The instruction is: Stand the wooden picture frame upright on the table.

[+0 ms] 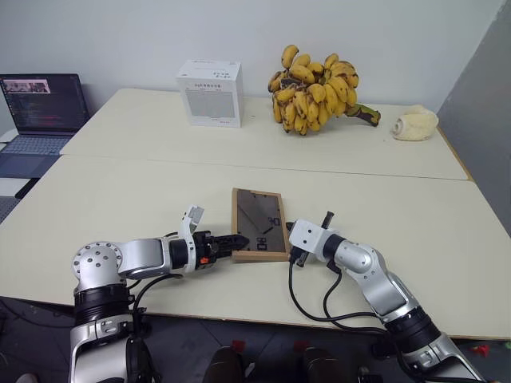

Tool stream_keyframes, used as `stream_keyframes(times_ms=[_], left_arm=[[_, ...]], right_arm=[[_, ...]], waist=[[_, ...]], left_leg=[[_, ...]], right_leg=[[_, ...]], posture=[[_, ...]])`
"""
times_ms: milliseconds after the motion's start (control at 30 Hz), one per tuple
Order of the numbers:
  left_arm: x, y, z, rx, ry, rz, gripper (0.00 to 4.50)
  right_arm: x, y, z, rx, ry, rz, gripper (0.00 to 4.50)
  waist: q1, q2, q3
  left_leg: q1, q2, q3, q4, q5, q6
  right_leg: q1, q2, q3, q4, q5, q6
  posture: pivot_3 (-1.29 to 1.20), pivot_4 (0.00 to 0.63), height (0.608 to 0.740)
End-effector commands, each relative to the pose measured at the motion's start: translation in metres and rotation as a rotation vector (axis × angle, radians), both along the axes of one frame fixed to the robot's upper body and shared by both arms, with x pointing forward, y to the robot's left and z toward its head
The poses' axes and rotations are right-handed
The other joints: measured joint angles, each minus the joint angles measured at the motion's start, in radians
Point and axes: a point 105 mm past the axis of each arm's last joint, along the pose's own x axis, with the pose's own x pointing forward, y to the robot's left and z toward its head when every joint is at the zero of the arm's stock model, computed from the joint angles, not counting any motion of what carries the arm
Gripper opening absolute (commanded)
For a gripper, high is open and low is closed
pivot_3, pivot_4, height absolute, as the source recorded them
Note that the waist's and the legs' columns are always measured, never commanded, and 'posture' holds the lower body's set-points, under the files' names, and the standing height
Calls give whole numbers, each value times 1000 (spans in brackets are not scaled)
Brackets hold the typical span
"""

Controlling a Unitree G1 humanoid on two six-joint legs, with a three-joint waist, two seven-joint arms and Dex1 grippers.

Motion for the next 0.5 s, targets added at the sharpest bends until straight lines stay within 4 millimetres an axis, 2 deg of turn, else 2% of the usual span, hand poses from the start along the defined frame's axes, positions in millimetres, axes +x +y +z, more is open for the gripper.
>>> stream_keyframes(times_ms=[33,233,400,500], left_arm=[[-3,-6,-5,10,25,-28,1321],[0,-5,-5,14,19,-17,1321],[2,-5,4,12,-34,-26,1321],[9,-3,12,1,-76,-3,1321]], right_arm=[[1,5,17,50,-48,14,0],[7,-8,17,39,-55,-22,0],[12,-32,19,23,-61,-77,0],[14,-53,22,15,-65,-120,0]], waist=[[0,0,0],[0,0,0],[1,0,0],[2,0,0]], left_leg=[[0,0,0,0,0,0],[0,0,0,0,0,0],[-1,0,0,0,0,0],[-2,0,0,0,0,0]], right_leg=[[0,0,0,0,0,0],[0,0,0,-1,0,0],[0,0,0,-3,0,1],[0,0,0,-5,1,1]], posture=[[0,150,740],[0,150,740],[0,150,740],[0,150,740]])
